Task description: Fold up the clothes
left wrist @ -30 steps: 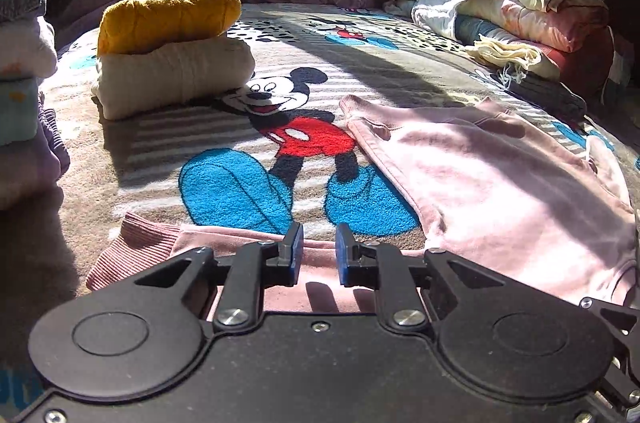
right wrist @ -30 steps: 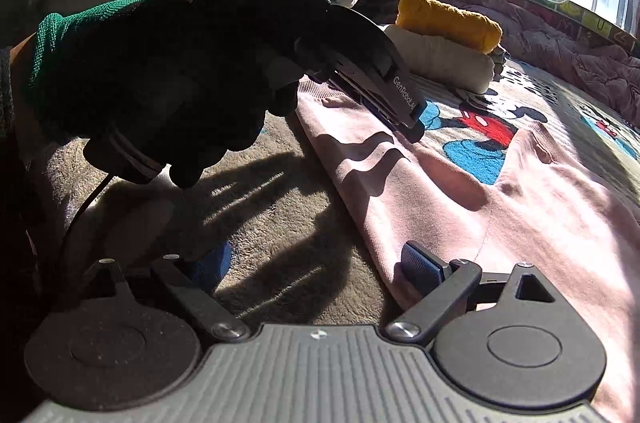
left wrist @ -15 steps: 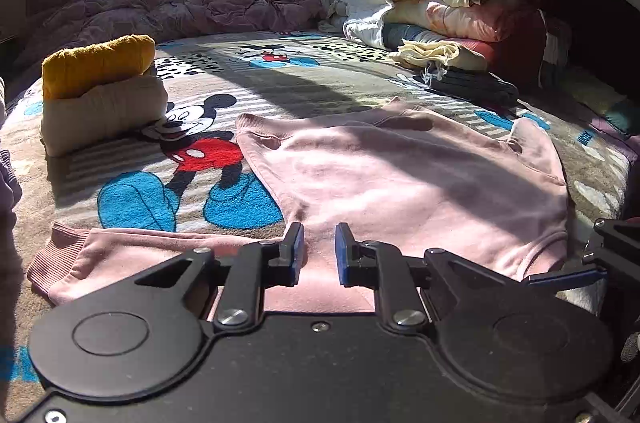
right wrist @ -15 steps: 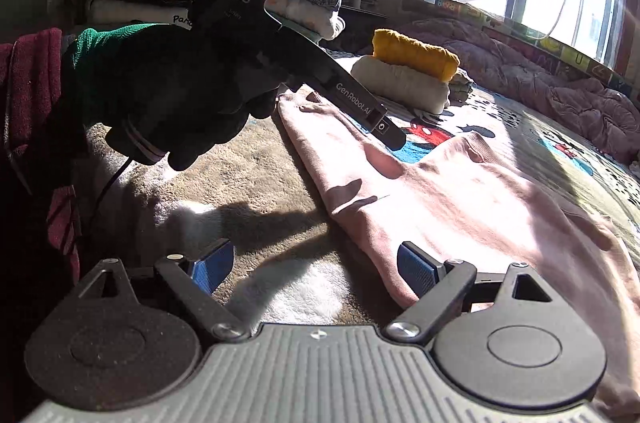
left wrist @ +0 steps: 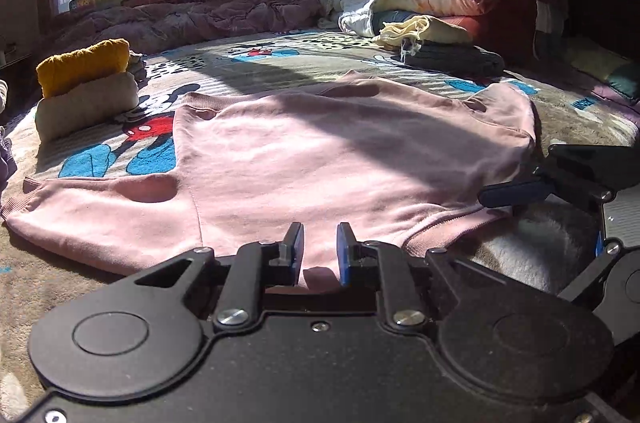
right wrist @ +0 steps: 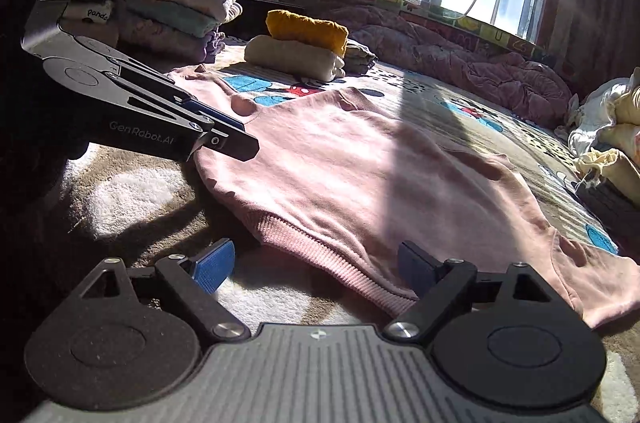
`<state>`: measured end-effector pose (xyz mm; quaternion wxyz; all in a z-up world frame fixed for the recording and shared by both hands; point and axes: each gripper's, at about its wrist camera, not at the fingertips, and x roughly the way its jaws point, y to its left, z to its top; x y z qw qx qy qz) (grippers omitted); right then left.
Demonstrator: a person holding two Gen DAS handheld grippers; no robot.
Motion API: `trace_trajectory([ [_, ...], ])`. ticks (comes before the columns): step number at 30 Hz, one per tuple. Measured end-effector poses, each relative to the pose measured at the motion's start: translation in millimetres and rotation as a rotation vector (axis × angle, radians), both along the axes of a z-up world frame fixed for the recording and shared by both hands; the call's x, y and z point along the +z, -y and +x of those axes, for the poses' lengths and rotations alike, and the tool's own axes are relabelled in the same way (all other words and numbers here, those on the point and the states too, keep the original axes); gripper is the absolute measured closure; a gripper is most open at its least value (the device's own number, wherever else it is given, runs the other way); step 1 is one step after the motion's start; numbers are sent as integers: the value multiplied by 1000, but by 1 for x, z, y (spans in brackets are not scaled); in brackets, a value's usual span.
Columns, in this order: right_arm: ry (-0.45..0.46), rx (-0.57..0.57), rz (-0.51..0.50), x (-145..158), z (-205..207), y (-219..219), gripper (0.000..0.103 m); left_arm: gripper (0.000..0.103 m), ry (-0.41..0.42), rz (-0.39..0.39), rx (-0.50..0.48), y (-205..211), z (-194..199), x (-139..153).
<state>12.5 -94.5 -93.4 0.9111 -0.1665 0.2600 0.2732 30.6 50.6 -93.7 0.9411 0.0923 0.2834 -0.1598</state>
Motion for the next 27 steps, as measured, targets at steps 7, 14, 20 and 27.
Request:
trace_trajectory([
  [7,121,5,21,21,-26,27,19,91,164,-71,29,6,-15,26],
  [14,-11,-105,136,-5,20,61,16,89,22,-17,-4,26,-14,-2],
  [20,105,-60,73,3,2,51,20,88,97,-20,4,21,-35,20],
  [27,183,15,-7,3,-7,27,16,52,7,-101,130,12,-6,-4],
])
